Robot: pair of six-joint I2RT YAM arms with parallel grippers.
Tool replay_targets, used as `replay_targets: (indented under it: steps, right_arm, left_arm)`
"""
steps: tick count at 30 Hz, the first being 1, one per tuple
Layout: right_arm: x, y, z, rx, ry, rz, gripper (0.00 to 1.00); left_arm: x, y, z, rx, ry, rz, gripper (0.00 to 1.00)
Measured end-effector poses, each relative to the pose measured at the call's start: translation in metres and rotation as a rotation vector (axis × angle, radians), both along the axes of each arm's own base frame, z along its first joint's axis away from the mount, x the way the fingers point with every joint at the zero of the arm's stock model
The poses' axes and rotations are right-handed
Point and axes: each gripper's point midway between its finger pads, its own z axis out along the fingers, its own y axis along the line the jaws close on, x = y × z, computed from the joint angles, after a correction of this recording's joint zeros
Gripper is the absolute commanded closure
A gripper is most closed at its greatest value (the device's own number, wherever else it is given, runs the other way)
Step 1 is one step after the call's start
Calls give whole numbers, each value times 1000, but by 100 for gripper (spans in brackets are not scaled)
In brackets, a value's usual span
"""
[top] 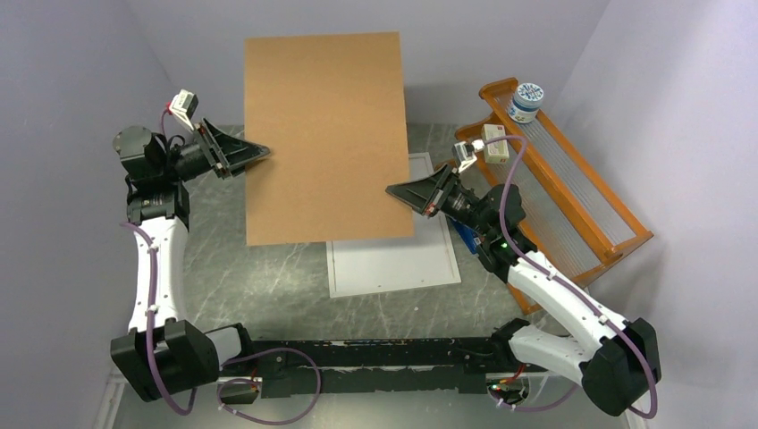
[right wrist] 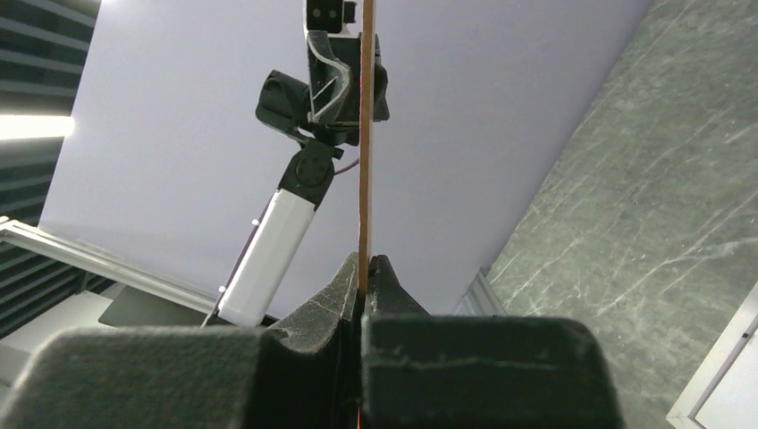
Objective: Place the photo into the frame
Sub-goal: Pick up the photo frame item at the center of the board.
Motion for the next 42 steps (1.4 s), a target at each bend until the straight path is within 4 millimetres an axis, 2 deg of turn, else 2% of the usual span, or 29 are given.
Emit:
replay_targets:
  steps: [4,6,11,14,18,23,28,31,34,35,36,39,42]
  right_arm:
    - [-1,-1,4,9,-21,5,100]
    - [0,-3,7,15,-38,4,100]
    - [5,-8,0,-10,-42,-5,47]
    - [7,-10,-3,-34,-68,-9,34]
    - [12,-15,7,-41,-129,-37,31]
    - [22,-13,34,17,-214,-45,34]
    - [41,-4,37,71,-207,-32,45]
    - [47,-1,39,100,-209,-27,56]
    - [48,-2,42,117,-213,-31,77]
    - [49,-3,43,121,-217,-36,86]
    - [49,-3,44,124,-220,-42,98]
    - [51,-5,43,118,-209,-52,100]
    - [51,-7,39,74,-222,-76,100]
  left_arm:
    - [-3,-10,10,-17,-27,-37,83]
    - [-5,-14,14,-22,-37,-52,95]
    - [-10,-18,22,-46,-30,-80,97]
    - [-12,-20,26,-52,-45,-93,97]
    - [-18,-22,27,-50,-65,-125,98]
    - [-21,-23,30,-66,-65,-132,97]
    - [-25,-27,33,-67,-79,-153,97]
    - [-28,-29,31,-68,-84,-169,98]
    - [-28,-30,28,-72,-76,-174,97]
    - [-28,-30,27,-73,-72,-174,93]
    - [-28,-30,26,-74,-70,-172,85]
    - [-24,-29,20,-66,-56,-157,52]
    - [-17,-27,7,-43,-38,-124,31]
